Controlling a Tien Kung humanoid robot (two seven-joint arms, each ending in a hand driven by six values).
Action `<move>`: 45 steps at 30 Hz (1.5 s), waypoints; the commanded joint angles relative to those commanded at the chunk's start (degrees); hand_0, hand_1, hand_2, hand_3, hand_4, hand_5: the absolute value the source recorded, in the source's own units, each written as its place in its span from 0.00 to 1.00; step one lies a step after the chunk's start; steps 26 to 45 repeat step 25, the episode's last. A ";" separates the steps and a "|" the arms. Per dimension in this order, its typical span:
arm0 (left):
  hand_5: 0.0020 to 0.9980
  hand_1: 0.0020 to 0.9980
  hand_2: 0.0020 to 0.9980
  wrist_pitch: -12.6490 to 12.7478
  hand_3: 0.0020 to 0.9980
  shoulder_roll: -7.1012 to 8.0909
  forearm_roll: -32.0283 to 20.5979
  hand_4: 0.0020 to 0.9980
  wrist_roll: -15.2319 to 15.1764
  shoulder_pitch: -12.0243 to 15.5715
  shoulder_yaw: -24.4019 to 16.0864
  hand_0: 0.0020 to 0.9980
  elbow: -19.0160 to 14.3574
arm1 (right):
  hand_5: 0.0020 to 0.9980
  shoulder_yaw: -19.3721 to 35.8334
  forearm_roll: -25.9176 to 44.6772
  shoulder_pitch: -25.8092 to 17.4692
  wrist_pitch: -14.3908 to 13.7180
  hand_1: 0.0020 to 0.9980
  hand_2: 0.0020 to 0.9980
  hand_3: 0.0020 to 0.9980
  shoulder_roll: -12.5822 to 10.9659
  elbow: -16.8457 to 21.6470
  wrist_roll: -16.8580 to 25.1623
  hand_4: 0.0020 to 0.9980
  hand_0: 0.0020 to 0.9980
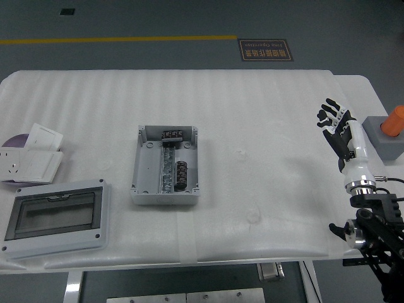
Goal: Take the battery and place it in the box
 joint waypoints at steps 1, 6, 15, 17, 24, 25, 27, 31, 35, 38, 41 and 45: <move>0.39 0.67 0.58 0.02 0.54 -0.02 0.06 0.66 0.03 -0.03 -0.07 0.63 -0.02 | 0.64 0.09 1.13 -0.05 0.30 0.70 0.79 0.83 0.03 -0.18 0.28 0.86 0.67; 0.39 0.67 0.58 0.39 0.54 -0.03 0.38 0.66 0.35 -0.06 -0.25 0.63 -0.17 | 0.64 0.47 7.95 -0.17 1.92 0.70 0.79 0.83 0.12 -0.64 1.20 0.86 0.67; 0.41 0.67 0.58 0.54 0.55 -0.20 0.90 0.68 0.62 -0.30 -0.65 0.63 -0.28 | 0.64 1.16 11.73 -0.27 2.24 0.63 0.75 0.81 0.42 -1.28 1.33 0.87 0.55; 0.41 0.67 0.58 0.53 0.55 -0.23 1.06 0.68 0.66 -0.38 -0.88 0.63 -0.30 | 0.64 1.56 11.36 -0.39 2.23 0.63 0.75 0.81 0.38 -0.90 1.23 0.87 0.55; 0.42 0.67 0.58 0.45 0.54 -0.09 0.99 0.68 0.77 -0.81 -0.92 0.63 -0.27 | 0.63 2.54 8.64 -0.18 1.63 0.62 0.79 0.84 -0.16 0.36 0.47 0.87 0.54; 0.42 0.67 0.58 0.44 0.54 -0.04 0.96 0.68 0.79 -0.94 -0.90 0.63 -0.26 | 0.63 2.59 8.14 -0.11 1.51 0.62 0.79 0.84 -0.19 0.42 0.31 0.87 0.54; 0.42 0.67 0.58 0.44 0.54 -0.04 0.96 0.68 0.79 -0.94 -0.90 0.63 -0.26 | 0.63 2.59 8.14 -0.11 1.51 0.62 0.79 0.84 -0.19 0.42 0.31 0.87 0.54; 0.42 0.67 0.58 0.44 0.54 -0.04 0.96 0.68 0.79 -0.94 -0.90 0.63 -0.26 | 0.63 2.59 8.14 -0.11 1.51 0.62 0.79 0.84 -0.19 0.42 0.31 0.87 0.54; 0.42 0.67 0.58 0.44 0.54 -0.04 0.96 0.68 0.79 -0.94 -0.90 0.63 -0.26 | 0.63 2.59 8.14 -0.11 1.51 0.62 0.79 0.84 -0.19 0.42 0.31 0.87 0.54; 0.42 0.67 0.58 0.44 0.54 -0.04 0.96 0.68 0.79 -0.94 -0.90 0.63 -0.26 | 0.63 2.59 8.14 -0.11 1.51 0.62 0.79 0.84 -0.19 0.42 0.31 0.87 0.54; 0.42 0.67 0.58 0.44 0.54 -0.04 0.96 0.68 0.79 -0.94 -0.90 0.63 -0.26 | 0.63 2.59 8.14 -0.11 1.51 0.62 0.79 0.84 -0.19 0.42 0.31 0.87 0.54; 0.42 0.67 0.58 0.44 0.54 -0.04 0.96 0.68 0.79 -0.94 -0.90 0.63 -0.26 | 0.63 2.59 8.14 -0.11 1.51 0.62 0.79 0.84 -0.19 0.42 0.31 0.87 0.54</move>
